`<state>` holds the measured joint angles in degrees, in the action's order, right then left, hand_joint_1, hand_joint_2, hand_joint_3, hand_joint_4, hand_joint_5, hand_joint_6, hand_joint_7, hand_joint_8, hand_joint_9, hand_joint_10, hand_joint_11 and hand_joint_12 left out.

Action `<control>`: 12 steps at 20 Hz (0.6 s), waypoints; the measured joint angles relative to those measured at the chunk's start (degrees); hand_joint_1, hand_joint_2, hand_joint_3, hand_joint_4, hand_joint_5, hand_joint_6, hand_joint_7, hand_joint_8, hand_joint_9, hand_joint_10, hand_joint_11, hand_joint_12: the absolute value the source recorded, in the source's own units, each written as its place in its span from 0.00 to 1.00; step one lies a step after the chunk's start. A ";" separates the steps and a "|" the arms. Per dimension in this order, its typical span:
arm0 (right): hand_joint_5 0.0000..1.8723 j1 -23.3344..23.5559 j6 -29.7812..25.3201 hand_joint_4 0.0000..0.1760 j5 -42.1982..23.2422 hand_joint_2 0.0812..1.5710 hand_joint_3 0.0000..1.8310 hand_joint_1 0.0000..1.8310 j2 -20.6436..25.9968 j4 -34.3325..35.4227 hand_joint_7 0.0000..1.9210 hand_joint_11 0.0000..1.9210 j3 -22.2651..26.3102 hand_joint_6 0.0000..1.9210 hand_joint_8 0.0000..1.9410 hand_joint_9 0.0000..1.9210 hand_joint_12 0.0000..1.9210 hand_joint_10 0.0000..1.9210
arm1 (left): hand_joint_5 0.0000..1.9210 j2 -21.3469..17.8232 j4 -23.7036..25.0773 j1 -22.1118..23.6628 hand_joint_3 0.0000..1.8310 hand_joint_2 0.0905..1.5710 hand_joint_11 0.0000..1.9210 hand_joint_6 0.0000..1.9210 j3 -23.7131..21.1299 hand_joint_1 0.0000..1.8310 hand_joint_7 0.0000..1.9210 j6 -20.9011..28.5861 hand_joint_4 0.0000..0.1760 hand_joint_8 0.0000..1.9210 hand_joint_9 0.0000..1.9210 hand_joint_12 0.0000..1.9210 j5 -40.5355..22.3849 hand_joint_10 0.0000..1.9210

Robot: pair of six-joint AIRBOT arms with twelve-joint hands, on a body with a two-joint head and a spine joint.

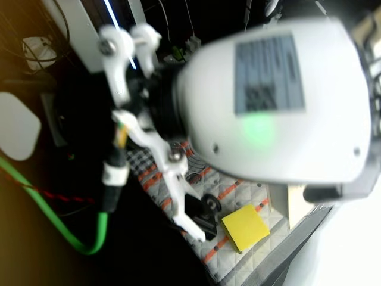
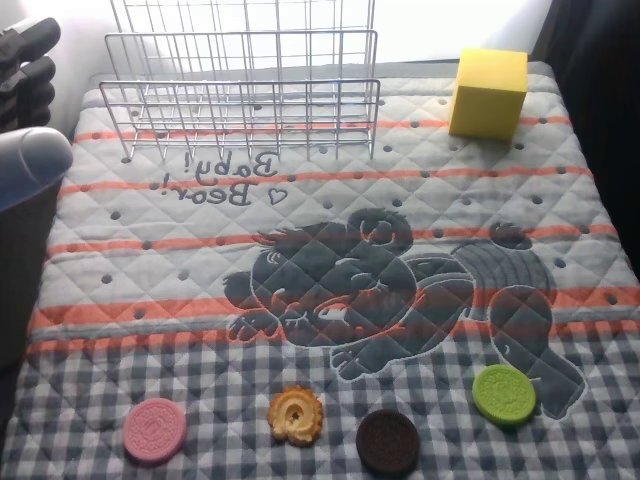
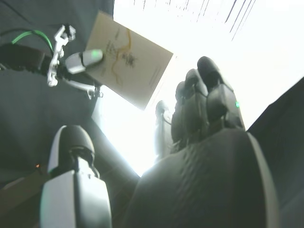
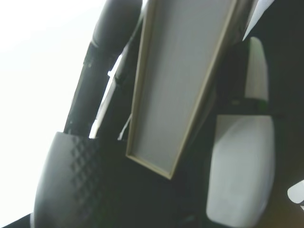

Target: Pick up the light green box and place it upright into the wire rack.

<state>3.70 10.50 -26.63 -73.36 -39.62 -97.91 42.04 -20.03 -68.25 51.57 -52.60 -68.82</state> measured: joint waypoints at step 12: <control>0.44 -2.56 0.02 0.00 0.79 0.75 0.00 0.61 -2.25 3.43 0.74 0.61 -1.90 0.63 0.00 0.81 0.50 0.00 | 0.08 0.83 -0.11 0.00 0.00 0.61 0.00 0.00 0.57 0.26 0.07 0.66 1.00 0.00 0.07 0.19 0.17 0.00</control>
<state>1.15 10.52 -25.85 -75.61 -36.18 -99.81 42.87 -20.14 -68.25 52.14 -51.94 -68.64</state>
